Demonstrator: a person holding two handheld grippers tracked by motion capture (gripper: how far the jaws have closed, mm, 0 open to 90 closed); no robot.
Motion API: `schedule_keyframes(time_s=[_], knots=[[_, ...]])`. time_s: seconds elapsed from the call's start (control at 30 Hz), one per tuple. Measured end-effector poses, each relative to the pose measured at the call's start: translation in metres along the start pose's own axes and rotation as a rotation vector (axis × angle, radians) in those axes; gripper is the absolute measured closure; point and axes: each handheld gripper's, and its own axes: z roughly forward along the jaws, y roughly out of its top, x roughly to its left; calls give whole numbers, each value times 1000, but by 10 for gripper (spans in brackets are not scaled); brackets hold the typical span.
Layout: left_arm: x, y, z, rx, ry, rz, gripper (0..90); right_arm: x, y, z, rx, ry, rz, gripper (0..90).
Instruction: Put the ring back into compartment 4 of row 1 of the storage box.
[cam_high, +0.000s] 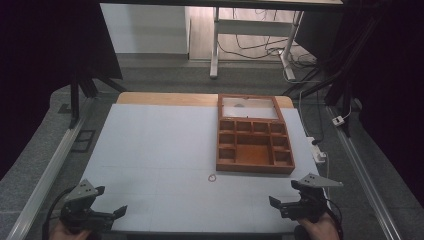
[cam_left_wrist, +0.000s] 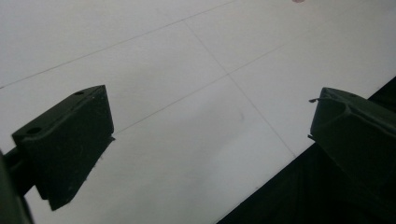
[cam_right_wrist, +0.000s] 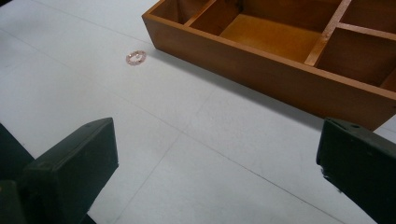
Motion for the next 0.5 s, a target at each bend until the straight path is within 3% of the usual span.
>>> schedule_keyframes(time_s=[0.23, 0.5], knots=[[2, 0, 0, -17, -46, -9, 0, 1, 1, 2, 26, 37, -22, 0], [2, 1, 2, 8, -50, -4, 0, 3, 2, 5, 52, 49, -45, 0]])
